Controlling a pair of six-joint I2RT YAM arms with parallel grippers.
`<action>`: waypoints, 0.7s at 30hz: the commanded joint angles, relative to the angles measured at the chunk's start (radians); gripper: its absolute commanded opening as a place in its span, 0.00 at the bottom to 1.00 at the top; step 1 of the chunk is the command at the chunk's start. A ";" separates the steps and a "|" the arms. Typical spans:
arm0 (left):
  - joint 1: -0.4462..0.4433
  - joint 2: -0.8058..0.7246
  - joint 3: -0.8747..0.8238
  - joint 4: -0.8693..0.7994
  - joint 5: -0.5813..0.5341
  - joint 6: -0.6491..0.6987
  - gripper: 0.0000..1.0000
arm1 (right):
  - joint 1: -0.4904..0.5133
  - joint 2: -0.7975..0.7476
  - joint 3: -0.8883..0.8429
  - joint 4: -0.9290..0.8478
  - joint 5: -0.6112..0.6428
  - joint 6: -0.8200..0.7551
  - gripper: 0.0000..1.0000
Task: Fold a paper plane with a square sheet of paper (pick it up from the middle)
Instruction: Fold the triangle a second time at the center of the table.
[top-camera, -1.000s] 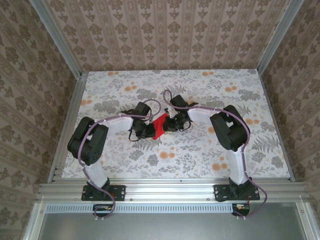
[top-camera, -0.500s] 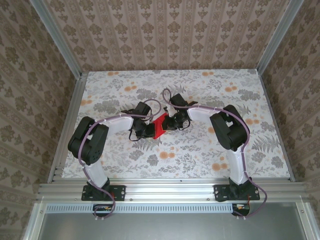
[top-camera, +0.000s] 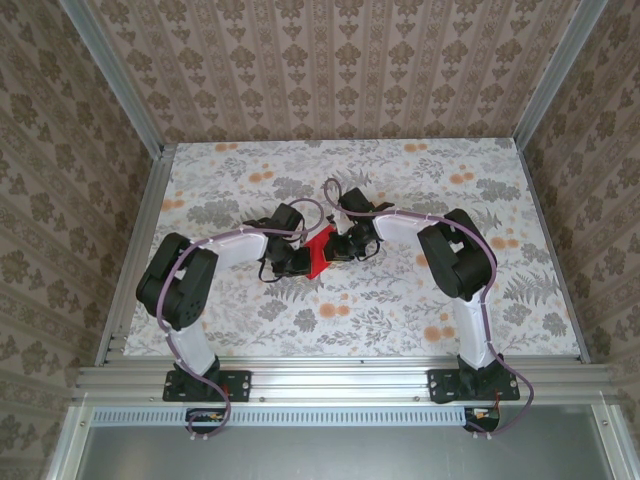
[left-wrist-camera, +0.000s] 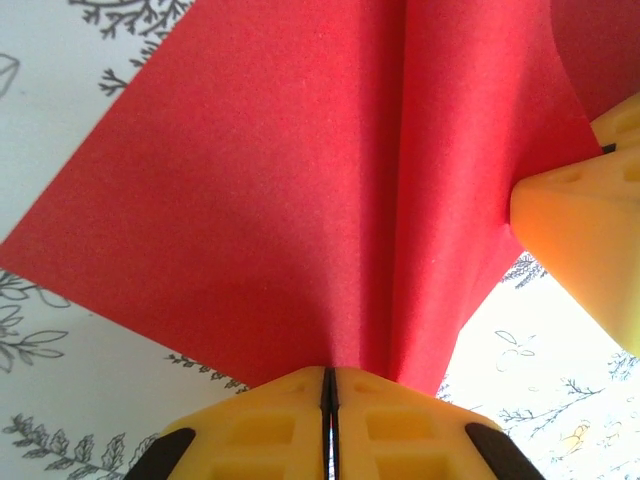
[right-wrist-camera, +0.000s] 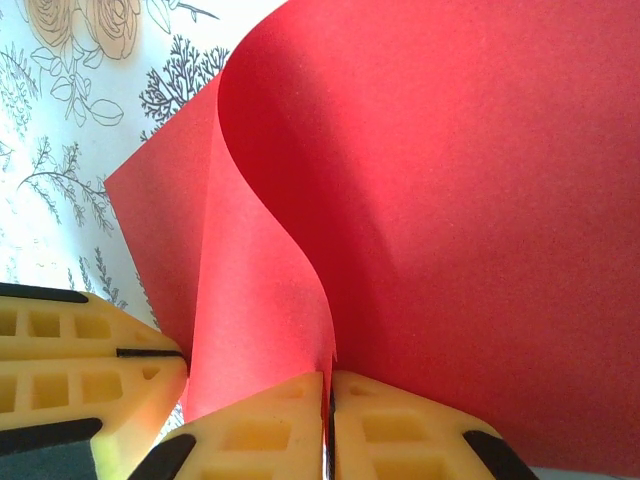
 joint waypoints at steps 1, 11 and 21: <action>-0.006 -0.064 0.033 -0.015 -0.026 -0.005 0.12 | 0.007 0.025 0.014 -0.059 0.034 -0.030 0.10; -0.003 -0.061 0.019 0.097 0.052 -0.044 0.18 | 0.008 0.026 0.011 -0.066 0.044 -0.036 0.10; -0.003 0.016 0.033 0.086 0.049 -0.039 0.19 | 0.007 0.028 0.010 -0.064 0.043 -0.034 0.10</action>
